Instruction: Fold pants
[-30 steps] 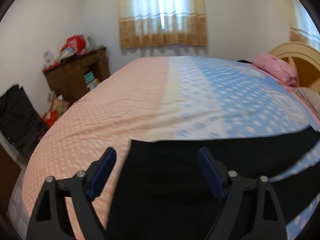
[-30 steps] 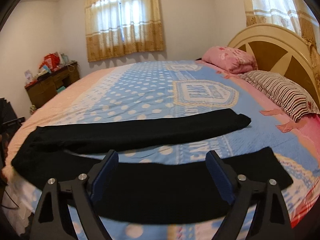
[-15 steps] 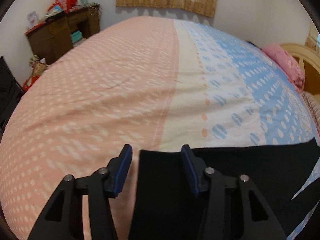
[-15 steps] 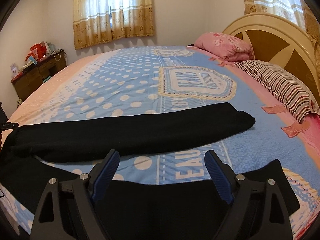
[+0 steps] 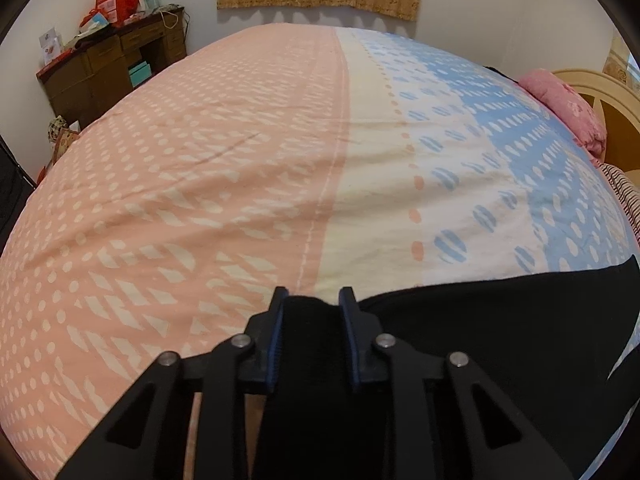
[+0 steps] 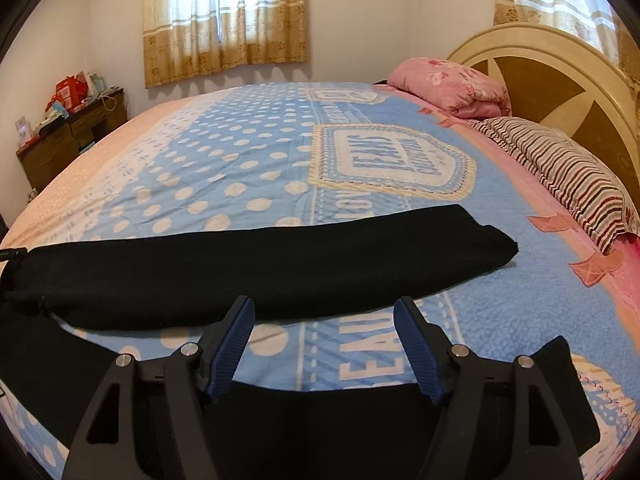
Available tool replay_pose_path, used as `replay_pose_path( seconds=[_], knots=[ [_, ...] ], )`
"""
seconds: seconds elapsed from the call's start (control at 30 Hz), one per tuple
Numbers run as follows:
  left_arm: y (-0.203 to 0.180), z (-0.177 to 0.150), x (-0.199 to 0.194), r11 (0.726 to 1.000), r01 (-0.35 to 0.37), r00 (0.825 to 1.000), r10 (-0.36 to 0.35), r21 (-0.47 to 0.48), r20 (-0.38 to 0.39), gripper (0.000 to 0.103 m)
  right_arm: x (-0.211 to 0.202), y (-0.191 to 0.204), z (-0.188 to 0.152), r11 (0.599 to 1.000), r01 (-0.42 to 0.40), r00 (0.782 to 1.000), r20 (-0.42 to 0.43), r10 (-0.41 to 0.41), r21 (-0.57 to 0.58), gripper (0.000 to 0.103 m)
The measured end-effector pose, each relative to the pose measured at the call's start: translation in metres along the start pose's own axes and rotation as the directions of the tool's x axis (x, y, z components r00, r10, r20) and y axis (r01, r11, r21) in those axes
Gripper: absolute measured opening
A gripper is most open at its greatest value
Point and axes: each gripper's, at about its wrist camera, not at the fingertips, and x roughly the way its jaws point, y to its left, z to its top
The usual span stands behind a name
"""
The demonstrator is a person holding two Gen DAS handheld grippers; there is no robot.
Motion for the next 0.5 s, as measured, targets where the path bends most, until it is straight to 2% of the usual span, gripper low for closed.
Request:
replay_pose_path(
  seconds=[0.07,0.13,0.17,0.47,0.5],
  knots=[
    [0.0,0.002,0.003,1.0,0.002,1.0,-0.002,-0.009,-0.005,0.028,0.001,-0.004,0.001,1.0,0.007,1.0,-0.001,-0.007,0.001,0.073],
    [0.004,0.003,0.004,0.999,-0.015,1.0,0.015,-0.029,-0.006,0.039,0.002,-0.009,0.003,1.0,0.007,1.0,-0.009,-0.007,0.006,0.073],
    [0.005,0.003,0.004,0.999,-0.018,1.0,0.017,-0.036,-0.006,0.041,0.003,-0.011,0.003,1.0,0.008,1.0,-0.013,-0.008,0.012,0.073],
    [0.011,0.002,0.003,0.997,-0.016,1.0,0.016,-0.069,-0.002,0.041,0.012,-0.061,0.019,0.997,0.013,0.999,-0.047,-0.009,0.081,0.073],
    [0.011,0.002,0.004,0.998,-0.009,1.0,0.008,-0.069,-0.004,0.036,0.014,-0.069,0.022,0.995,0.018,0.999,-0.05,-0.014,0.094,0.073]
  ],
)
